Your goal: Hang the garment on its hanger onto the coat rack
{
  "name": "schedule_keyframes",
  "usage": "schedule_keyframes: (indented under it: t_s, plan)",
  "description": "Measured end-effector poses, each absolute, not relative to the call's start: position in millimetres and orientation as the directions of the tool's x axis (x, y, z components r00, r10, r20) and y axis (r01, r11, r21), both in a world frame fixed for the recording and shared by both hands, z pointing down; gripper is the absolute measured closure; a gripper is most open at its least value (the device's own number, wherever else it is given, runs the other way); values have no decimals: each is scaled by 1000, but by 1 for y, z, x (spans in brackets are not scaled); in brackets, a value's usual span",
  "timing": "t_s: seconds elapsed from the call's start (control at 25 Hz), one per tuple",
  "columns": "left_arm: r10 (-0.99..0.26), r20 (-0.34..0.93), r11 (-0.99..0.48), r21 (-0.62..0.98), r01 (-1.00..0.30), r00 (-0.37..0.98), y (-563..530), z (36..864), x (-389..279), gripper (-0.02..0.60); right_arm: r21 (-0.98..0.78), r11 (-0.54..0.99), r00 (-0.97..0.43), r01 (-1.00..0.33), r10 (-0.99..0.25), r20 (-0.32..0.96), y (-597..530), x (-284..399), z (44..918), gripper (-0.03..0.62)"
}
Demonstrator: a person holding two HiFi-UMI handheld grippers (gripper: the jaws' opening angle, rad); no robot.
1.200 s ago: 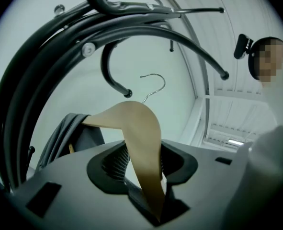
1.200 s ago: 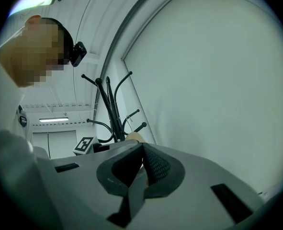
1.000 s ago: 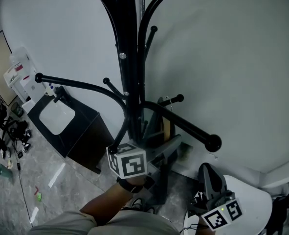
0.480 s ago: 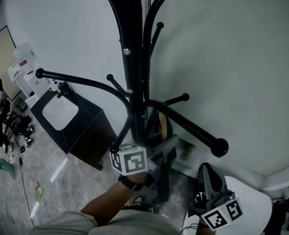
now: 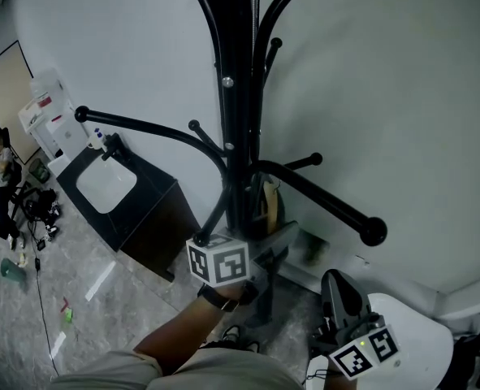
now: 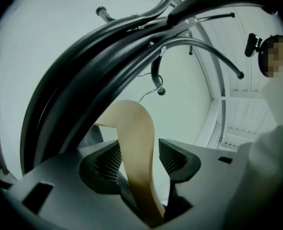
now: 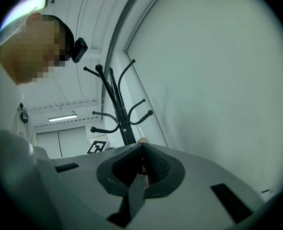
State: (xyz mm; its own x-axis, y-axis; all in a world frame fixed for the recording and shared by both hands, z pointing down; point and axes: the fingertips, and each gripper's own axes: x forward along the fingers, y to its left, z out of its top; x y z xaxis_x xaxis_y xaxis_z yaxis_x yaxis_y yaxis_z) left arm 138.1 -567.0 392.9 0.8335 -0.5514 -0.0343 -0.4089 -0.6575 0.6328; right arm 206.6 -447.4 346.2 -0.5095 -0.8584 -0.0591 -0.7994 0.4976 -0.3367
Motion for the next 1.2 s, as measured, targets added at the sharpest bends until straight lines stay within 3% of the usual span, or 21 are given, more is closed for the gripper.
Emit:
schedule_keyframes:
  t_s: [0.16, 0.4, 0.64, 0.84, 0.96, 1.2]
  plan:
    - [-583, -7, -652, 601, -462, 813, -564, 394, 132, 345, -339, 513, -527, -789, -848, -58, -444, 201, 347, 579]
    - [-711, 55, -619, 424, -662, 701, -551, 389, 107, 339, -338, 536, -548, -774, -834, -68, -435, 195, 346, 579]
    - [-734, 33, -643, 288, -710, 678, -493, 377, 103, 344, -318, 551, -563, -771, -824, -63, -432, 184, 348, 579]
    - [-703, 8, -693, 215, -688, 711, -452, 360, 112, 540, -302, 554, -568, -776, -822, -49, -429, 175, 350, 579]
    - [-692, 25, -703, 204, -681, 722, -440, 364, 114, 574, -289, 556, -570, -779, -821, -41, -427, 171, 352, 579]
    - [-671, 45, -723, 179, -667, 740, -426, 370, 119, 577, -278, 549, -564, -788, -825, -30, -421, 169, 358, 579]
